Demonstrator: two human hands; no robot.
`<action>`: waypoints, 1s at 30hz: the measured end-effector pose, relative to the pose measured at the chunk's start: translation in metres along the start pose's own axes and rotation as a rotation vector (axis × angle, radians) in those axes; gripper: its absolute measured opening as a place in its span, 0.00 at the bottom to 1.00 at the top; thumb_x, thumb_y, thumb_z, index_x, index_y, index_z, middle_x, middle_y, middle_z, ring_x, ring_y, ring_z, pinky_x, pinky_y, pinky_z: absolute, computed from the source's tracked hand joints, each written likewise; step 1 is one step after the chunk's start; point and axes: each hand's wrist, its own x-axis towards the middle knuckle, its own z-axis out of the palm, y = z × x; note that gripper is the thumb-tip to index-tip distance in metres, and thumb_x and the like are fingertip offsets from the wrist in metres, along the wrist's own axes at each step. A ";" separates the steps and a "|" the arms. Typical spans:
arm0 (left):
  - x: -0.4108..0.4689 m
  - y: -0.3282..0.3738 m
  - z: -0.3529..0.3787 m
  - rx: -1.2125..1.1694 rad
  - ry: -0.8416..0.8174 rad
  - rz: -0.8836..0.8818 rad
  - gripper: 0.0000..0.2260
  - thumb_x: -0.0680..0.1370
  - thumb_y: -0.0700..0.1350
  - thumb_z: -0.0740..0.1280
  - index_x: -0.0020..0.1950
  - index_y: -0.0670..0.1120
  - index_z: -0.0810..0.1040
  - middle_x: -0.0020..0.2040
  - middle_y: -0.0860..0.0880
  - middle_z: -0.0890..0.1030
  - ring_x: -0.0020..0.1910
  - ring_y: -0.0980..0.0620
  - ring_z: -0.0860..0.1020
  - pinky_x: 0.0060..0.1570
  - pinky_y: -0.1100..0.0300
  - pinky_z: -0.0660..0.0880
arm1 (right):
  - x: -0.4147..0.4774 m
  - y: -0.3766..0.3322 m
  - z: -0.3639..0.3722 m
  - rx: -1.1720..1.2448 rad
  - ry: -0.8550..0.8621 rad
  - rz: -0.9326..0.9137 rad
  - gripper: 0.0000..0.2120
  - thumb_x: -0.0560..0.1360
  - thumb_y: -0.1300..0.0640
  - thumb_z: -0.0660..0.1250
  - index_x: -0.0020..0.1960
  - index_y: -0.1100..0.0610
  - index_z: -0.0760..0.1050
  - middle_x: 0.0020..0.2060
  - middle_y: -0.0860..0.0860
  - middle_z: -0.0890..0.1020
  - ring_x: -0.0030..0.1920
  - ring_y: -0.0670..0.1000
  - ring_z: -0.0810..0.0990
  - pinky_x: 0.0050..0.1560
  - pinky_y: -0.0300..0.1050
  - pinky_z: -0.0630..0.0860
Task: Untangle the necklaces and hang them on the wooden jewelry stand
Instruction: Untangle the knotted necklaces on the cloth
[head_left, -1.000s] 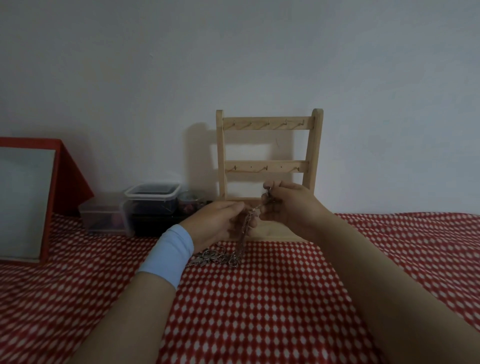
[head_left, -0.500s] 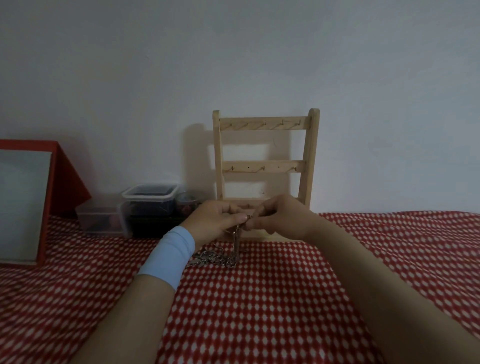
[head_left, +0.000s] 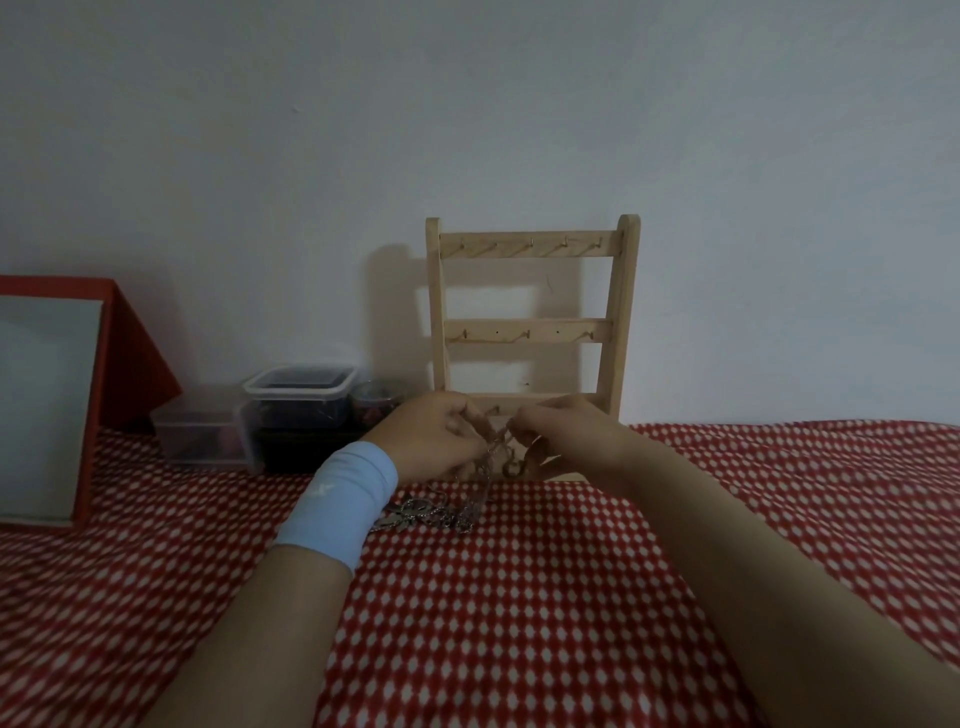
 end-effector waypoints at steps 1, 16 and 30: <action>0.000 -0.001 -0.001 0.007 -0.009 -0.006 0.05 0.77 0.40 0.69 0.49 0.49 0.80 0.43 0.44 0.85 0.40 0.49 0.83 0.51 0.52 0.81 | 0.000 -0.001 0.000 0.026 -0.045 0.013 0.10 0.80 0.54 0.64 0.46 0.61 0.76 0.40 0.53 0.76 0.37 0.50 0.79 0.42 0.45 0.80; 0.002 -0.006 0.004 -0.368 -0.043 -0.197 0.12 0.81 0.43 0.60 0.44 0.42 0.80 0.45 0.43 0.82 0.44 0.49 0.79 0.50 0.61 0.75 | 0.002 0.000 0.006 0.082 -0.020 -0.096 0.13 0.82 0.54 0.66 0.52 0.64 0.82 0.41 0.52 0.84 0.36 0.49 0.80 0.44 0.45 0.82; -0.001 0.001 0.002 -0.136 0.167 0.159 0.09 0.78 0.47 0.67 0.45 0.41 0.77 0.37 0.42 0.82 0.36 0.52 0.78 0.41 0.56 0.76 | 0.005 0.005 0.012 0.092 -0.165 0.043 0.22 0.83 0.41 0.56 0.34 0.51 0.69 0.31 0.50 0.73 0.34 0.51 0.72 0.42 0.48 0.71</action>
